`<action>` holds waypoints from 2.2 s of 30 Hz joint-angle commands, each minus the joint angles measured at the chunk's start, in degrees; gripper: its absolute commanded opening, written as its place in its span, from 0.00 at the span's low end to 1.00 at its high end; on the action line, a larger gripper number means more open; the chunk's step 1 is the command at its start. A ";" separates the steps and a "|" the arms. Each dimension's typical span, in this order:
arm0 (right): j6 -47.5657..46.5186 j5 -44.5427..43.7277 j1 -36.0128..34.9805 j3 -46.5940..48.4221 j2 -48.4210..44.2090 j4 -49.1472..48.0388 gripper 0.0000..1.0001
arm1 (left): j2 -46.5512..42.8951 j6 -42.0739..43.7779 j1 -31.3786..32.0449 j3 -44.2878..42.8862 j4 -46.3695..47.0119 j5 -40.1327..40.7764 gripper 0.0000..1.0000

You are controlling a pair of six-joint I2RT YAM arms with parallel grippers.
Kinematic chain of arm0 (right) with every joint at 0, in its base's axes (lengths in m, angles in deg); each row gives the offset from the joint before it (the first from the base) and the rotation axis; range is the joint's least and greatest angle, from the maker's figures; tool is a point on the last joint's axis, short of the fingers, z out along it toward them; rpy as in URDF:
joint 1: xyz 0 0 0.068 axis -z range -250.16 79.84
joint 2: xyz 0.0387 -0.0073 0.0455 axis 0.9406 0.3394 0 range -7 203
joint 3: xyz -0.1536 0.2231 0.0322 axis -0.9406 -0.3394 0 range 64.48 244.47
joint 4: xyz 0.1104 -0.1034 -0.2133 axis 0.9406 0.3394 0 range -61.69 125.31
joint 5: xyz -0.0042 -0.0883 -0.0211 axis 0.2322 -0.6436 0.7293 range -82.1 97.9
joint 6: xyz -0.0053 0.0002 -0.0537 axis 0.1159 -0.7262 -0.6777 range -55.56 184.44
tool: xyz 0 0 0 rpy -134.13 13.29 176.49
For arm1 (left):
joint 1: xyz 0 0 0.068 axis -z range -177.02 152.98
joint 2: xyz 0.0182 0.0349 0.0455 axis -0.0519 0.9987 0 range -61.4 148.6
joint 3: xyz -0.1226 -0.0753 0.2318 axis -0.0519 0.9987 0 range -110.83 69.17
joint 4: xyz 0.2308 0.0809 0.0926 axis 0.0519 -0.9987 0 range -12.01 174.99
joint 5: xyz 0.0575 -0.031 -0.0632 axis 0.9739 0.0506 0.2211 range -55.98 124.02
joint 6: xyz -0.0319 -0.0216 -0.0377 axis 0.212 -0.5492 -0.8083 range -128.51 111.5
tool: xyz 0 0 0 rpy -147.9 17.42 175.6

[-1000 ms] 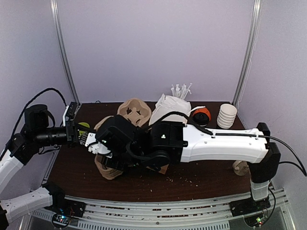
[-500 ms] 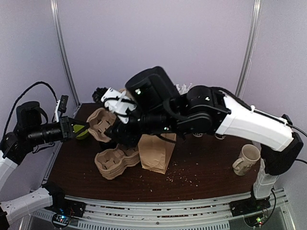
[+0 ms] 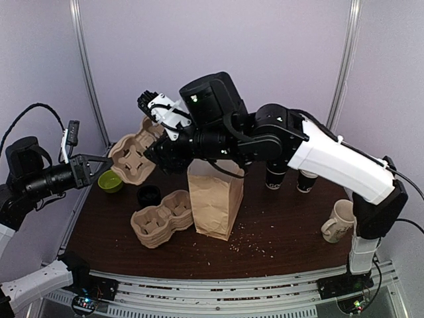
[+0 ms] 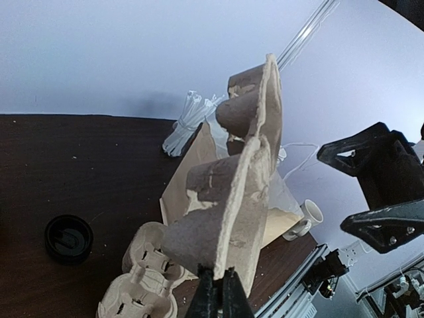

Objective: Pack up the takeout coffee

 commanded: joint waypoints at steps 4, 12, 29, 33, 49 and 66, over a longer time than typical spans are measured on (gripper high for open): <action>-0.70 -5.09 -0.49 5.28 4.74 0.23 0.69 | -0.52 2.10 -0.38 -1.33 0.66 0.95 0.00; -1.67 -11.23 -0.55 5.85 7.97 -3.29 0.69 | -0.56 3.09 -0.44 -1.69 0.66 -0.06 0.00; -3.83 -14.00 -0.87 5.70 11.17 -8.50 0.65 | -1.05 3.88 -0.43 -1.89 1.60 -1.25 0.00; -3.99 -14.72 -0.90 5.70 11.49 -9.10 0.62 | -1.05 3.92 -0.39 -1.85 1.71 -1.77 0.00; -5.03 -15.28 -1.45 5.13 11.45 -9.22 0.41 | -1.57 3.75 -0.43 -1.47 1.71 -1.69 0.01; -5.27 -16.62 -1.86 2.60 8.83 -10.91 0.39 | -2.34 3.39 -0.37 -1.55 1.79 0.02 0.68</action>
